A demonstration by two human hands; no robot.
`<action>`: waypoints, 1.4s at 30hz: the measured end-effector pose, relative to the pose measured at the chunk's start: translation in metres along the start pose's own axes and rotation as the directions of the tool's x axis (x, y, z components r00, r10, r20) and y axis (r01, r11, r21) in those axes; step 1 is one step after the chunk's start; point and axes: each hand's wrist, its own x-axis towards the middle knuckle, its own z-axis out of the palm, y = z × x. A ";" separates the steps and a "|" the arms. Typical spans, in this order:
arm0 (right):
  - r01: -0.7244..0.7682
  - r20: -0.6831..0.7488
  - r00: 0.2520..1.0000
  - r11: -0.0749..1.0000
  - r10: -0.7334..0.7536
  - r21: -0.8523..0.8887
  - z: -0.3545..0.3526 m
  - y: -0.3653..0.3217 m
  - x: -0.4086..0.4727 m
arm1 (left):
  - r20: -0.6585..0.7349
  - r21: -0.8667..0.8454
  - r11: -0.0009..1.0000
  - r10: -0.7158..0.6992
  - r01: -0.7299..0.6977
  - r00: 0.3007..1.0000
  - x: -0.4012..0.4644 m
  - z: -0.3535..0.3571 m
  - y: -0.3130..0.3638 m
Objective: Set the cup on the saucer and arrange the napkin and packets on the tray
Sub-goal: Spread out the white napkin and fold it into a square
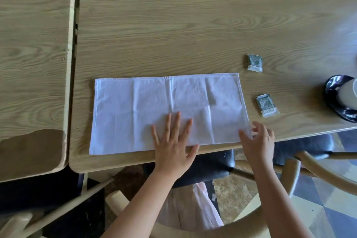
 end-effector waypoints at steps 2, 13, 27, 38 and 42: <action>-0.054 0.016 0.998 0.996 0.053 0.065 -0.005 0.001 0.005 | -0.003 0.008 1.000 0.004 -0.004 1.000 0.001 0.001 0.000; 0.024 -0.039 0.999 0.879 -0.006 0.476 -0.037 -0.036 0.010 | 0.021 -0.305 0.944 -0.123 0.123 0.992 0.003 -0.014 0.026; 0.402 0.248 0.839 0.859 -0.485 0.318 0.010 -0.150 -0.088 | 0.196 -0.934 0.268 -0.170 0.237 0.966 0.103 -0.147 -0.063; 0.475 0.420 0.684 0.801 -0.597 0.365 0.070 -0.182 -0.142 | 0.064 -0.845 0.482 -0.335 0.230 0.940 0.048 -0.137 -0.161; 0.487 0.532 0.638 0.827 -0.556 0.280 0.104 -0.176 -0.158 | 0.033 -0.687 0.648 -0.425 0.330 0.905 0.028 -0.108 -0.184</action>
